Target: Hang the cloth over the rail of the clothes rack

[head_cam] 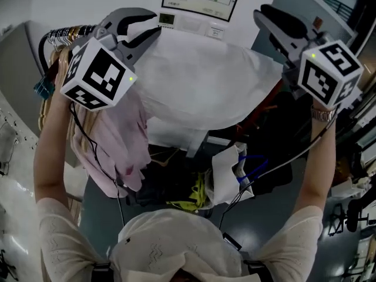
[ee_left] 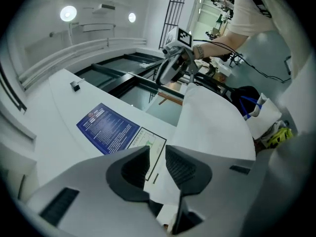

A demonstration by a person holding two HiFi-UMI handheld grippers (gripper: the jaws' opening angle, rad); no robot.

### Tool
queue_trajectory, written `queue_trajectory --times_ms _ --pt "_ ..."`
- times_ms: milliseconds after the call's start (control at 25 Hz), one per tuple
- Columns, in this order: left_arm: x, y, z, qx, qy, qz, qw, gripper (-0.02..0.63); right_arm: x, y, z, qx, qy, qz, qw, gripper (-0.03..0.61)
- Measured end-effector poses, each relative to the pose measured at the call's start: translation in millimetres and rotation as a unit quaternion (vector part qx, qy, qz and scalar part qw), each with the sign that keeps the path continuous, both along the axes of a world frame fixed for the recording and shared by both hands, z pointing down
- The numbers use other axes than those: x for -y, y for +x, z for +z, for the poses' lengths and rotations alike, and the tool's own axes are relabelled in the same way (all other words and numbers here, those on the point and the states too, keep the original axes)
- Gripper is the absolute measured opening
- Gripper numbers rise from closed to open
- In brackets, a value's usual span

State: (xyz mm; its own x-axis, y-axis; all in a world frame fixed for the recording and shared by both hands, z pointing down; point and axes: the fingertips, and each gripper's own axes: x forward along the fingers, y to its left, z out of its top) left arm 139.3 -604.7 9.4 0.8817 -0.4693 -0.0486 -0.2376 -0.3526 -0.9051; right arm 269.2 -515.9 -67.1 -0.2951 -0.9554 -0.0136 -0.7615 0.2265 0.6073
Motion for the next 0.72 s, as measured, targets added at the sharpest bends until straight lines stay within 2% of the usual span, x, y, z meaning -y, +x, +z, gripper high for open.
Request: queue_trajectory --times_ms 120,200,320,480,600,720 --pt "2.6 -8.3 11.5 0.053 0.013 -0.007 0.9985 0.106 -22.0 30.2 55.8 -0.065 -0.068 0.054 0.994 0.083" --pt "7.0 -13.0 17.6 0.088 0.025 -0.019 0.9956 0.107 -33.2 51.9 83.2 -0.106 -0.106 0.092 0.984 0.083" --pt "12.0 -17.2 23.9 0.135 0.051 -0.044 0.9886 0.106 -47.8 75.4 104.3 -0.176 -0.135 0.14 0.965 0.083" --pt "16.9 -15.6 31.1 0.201 0.074 -0.078 0.9736 0.106 -51.4 82.0 109.6 -0.243 -0.148 0.166 0.944 0.083" --pt "21.7 -8.5 39.5 0.256 0.078 -0.106 0.9576 0.106 -51.9 81.2 114.9 -0.29 -0.182 0.174 0.923 0.083" --pt "28.1 -0.8 47.1 0.301 0.071 -0.131 0.9419 0.106 -51.6 82.8 117.8 -0.312 -0.22 0.184 0.906 0.083"
